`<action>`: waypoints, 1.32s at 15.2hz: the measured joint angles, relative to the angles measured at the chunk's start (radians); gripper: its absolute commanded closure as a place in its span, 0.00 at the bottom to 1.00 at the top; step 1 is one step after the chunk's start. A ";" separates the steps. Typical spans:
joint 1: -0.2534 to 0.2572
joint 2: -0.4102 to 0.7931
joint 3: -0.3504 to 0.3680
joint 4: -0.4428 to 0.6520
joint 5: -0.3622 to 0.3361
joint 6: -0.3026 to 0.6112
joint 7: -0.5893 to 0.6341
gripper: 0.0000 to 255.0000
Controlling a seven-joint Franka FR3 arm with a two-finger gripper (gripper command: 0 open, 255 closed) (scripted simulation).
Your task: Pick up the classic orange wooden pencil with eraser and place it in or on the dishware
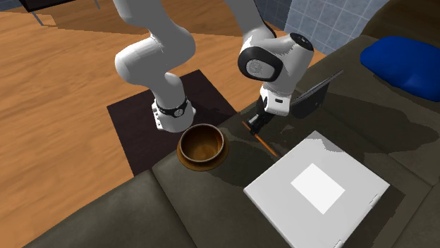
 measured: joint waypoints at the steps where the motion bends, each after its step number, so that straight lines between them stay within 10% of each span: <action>1: 0.006 -0.016 -0.004 0.001 0.012 -0.014 -0.011 1.00; 20: 0.075 -0.254 -0.090 0.096 0.120 -0.326 -0.142 1.00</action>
